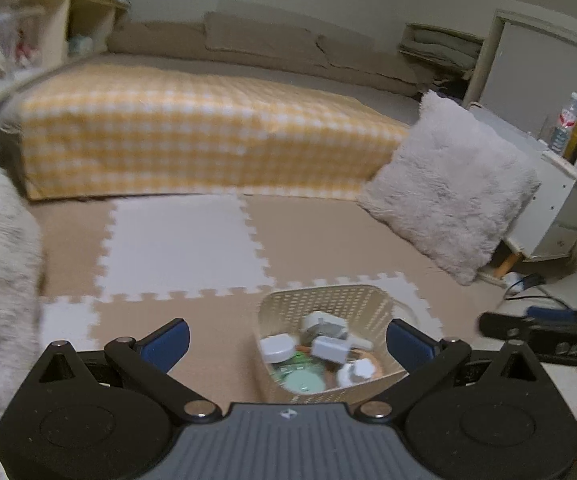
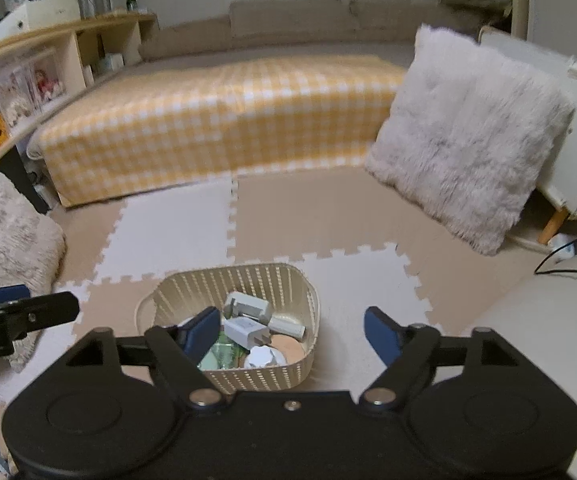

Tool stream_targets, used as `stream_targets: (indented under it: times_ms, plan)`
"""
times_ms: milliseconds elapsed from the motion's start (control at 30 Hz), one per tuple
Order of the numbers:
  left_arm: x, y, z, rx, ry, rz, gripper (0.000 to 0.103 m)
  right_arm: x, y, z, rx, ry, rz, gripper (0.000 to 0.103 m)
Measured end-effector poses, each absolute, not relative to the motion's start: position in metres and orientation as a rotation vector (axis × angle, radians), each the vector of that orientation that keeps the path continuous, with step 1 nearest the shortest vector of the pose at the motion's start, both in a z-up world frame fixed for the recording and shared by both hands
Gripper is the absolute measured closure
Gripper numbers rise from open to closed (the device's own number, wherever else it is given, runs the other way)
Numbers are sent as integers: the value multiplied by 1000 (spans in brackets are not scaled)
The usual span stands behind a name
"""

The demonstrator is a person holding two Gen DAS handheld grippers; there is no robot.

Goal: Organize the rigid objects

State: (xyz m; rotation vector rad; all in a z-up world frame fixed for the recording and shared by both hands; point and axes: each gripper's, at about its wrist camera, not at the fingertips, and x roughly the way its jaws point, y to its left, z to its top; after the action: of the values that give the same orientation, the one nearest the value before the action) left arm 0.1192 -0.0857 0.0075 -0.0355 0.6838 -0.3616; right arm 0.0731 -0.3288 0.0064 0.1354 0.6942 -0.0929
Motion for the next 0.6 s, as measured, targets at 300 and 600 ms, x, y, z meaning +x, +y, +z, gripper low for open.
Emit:
stream_targets:
  times_ms: [300, 600]
  plan:
    - [69, -70, 15, 75, 588, -281, 0, 21, -312, 14, 91, 593, -147, 7]
    - [39, -63, 8, 107, 507, -286, 0, -15, -298, 5, 58, 530, -172, 0]
